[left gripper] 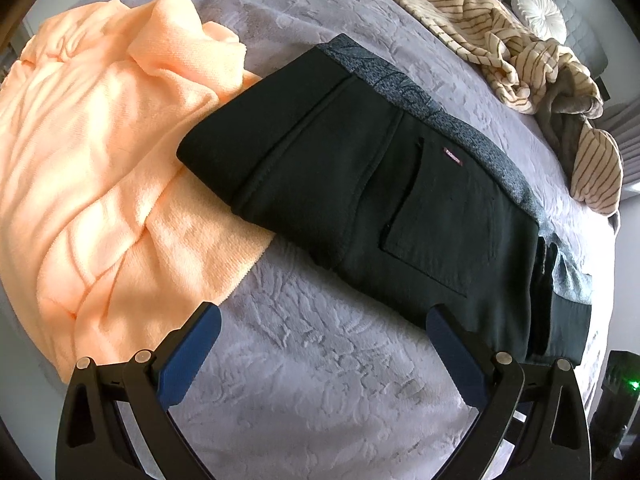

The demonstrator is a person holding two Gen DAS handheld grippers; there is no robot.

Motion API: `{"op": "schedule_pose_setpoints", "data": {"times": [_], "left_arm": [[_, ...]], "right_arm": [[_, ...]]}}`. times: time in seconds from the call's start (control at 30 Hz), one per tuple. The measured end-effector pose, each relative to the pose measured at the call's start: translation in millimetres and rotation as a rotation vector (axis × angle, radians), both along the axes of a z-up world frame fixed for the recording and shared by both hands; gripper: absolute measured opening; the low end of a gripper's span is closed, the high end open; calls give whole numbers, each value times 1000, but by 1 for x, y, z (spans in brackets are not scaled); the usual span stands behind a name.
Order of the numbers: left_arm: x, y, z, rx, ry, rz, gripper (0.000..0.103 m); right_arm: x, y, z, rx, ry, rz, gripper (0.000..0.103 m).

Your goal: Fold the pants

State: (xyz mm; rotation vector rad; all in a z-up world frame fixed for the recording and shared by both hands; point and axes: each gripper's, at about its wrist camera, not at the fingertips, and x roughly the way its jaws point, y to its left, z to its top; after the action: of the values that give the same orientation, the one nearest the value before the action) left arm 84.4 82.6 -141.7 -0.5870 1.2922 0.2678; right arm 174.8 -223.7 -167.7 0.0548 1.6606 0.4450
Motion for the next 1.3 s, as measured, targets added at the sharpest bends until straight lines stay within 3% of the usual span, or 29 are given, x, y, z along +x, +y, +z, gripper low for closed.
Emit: {"op": "schedule_pose_setpoints", "data": {"times": [0.03, 0.13, 0.4, 0.67, 0.93, 1.3], "left_arm": [[1, 0, 0, 0, -2, -1, 103], [2, 1, 0, -14, -11, 0, 103], [2, 14, 4, -60, -72, 28, 103], [5, 40, -7, -230, -153, 100, 103], [19, 43, -21, -329, -227, 110, 103], [42, 37, -40, -384, -240, 120, 103]], "right_arm": [[0, 1, 0, -4, -3, -2, 90], [1, -1, -1, -16, -16, -3, 103], [-1, -4, -3, -2, 13, -5, 103], [-8, -4, -4, 6, 32, 10, 103], [-15, 6, -6, 11, 48, 25, 103], [-20, 18, -11, 10, 61, 45, 103]]}}
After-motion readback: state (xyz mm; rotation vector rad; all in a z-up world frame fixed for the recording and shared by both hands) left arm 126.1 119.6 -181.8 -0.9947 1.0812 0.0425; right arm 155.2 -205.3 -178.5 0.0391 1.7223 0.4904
